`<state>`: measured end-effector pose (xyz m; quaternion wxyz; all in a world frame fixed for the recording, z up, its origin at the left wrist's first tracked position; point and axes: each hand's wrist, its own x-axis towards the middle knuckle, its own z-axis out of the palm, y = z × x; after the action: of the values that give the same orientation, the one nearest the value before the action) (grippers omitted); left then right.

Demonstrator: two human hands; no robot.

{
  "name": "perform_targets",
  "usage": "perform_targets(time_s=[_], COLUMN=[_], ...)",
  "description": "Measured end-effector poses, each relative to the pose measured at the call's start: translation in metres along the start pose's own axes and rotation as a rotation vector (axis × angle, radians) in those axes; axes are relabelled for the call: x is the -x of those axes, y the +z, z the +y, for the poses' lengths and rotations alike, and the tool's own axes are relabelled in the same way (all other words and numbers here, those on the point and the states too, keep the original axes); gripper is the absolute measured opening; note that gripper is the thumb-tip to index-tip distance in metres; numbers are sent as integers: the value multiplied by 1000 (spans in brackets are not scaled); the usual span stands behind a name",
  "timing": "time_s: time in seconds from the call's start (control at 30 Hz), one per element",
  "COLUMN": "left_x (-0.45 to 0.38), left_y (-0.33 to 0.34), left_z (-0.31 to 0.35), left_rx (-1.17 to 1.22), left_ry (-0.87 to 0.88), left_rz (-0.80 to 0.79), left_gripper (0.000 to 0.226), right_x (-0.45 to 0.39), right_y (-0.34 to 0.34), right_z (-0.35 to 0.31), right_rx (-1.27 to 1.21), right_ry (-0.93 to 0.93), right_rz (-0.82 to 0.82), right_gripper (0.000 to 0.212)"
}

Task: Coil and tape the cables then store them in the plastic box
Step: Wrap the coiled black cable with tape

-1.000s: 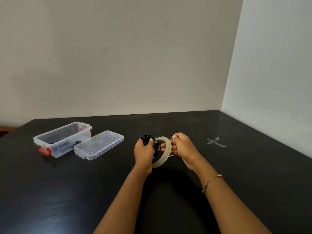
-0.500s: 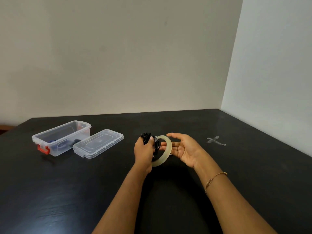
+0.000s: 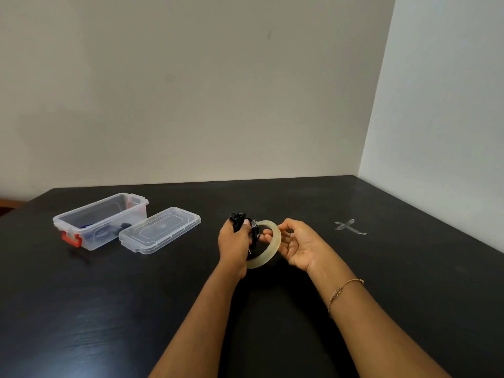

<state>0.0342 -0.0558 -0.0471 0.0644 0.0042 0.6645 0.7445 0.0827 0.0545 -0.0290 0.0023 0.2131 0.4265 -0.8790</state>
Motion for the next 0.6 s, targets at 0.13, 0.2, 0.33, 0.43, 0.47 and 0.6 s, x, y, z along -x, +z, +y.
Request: perform_targets(time_s=[0.13, 0.2, 0.33, 0.43, 0.47, 0.6], left_x=[-1, -2, -2, 1, 2, 9], left_y=[0, -1, -4, -1, 1, 6], left_z=[0, 1, 3, 9, 11, 18], left_rx=[11, 38, 138, 309, 354, 404], left_ry=[-16, -33, -93, -64, -42, -4], left_rz=[1, 7, -8, -42, -47, -93], left_gripper=[35, 35, 35, 28, 24, 17], right_x=[-1, -1, 6, 16, 18, 24], right_y=[1, 1, 0, 2, 2, -6], right_z=[3, 1, -7, -16, -20, -40], right_rx=[-58, -87, -61, 132, 155, 451], right_ry=[5, -16, -84, -234, -285, -544], right_rz=[-27, -58, -131, -109, -93, 146], right_gripper=[27, 33, 29, 21, 22, 26])
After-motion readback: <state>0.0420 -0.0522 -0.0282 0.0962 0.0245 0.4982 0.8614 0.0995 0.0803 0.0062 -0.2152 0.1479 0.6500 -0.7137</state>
